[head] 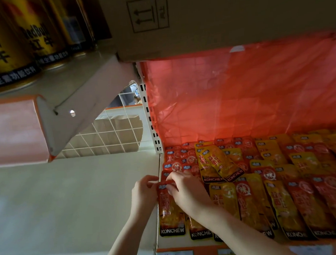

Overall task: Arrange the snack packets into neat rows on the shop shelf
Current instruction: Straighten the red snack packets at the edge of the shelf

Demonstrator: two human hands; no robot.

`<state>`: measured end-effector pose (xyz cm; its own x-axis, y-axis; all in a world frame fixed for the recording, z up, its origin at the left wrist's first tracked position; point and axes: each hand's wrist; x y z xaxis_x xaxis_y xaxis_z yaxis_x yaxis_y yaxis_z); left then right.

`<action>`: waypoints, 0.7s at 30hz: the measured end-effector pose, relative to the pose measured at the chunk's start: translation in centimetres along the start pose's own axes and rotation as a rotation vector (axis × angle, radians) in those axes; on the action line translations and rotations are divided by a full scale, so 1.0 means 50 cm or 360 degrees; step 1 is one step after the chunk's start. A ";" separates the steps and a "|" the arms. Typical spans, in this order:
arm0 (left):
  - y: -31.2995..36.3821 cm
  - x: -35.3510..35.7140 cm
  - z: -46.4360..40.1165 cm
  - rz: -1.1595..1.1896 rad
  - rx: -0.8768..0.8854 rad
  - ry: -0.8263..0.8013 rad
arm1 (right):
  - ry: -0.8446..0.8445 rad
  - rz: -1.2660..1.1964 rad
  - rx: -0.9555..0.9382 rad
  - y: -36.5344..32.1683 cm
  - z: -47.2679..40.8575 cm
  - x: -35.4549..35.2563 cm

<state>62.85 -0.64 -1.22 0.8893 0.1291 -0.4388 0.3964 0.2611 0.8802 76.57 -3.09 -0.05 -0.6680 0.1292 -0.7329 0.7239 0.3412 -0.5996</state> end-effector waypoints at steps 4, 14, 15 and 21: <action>-0.004 -0.002 -0.005 0.0026 -0.0044 0.0027 | -0.0067 0.0107 0.0003 0.003 -0.008 0.008; 0.011 0.011 -0.002 -0.0229 0.0109 -0.0005 | 0.0050 0.0352 0.0055 0.016 0.011 0.034; 0.010 0.013 0.001 -0.0280 0.0133 0.0000 | 0.0062 0.0366 0.0054 0.017 0.012 0.036; 0.008 0.032 0.012 -0.0481 0.0107 0.0064 | 0.0038 0.0291 0.0013 0.019 0.016 0.025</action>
<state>64.55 -0.92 -1.47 0.7194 0.0936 -0.6882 0.6570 0.2298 0.7180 76.58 -3.35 -1.81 -0.5288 0.2107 -0.8222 0.8350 0.3025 -0.4596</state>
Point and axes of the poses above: each hand's wrist, its own z-axis away from the middle knuckle, its own x-axis out of the palm, y = z × x
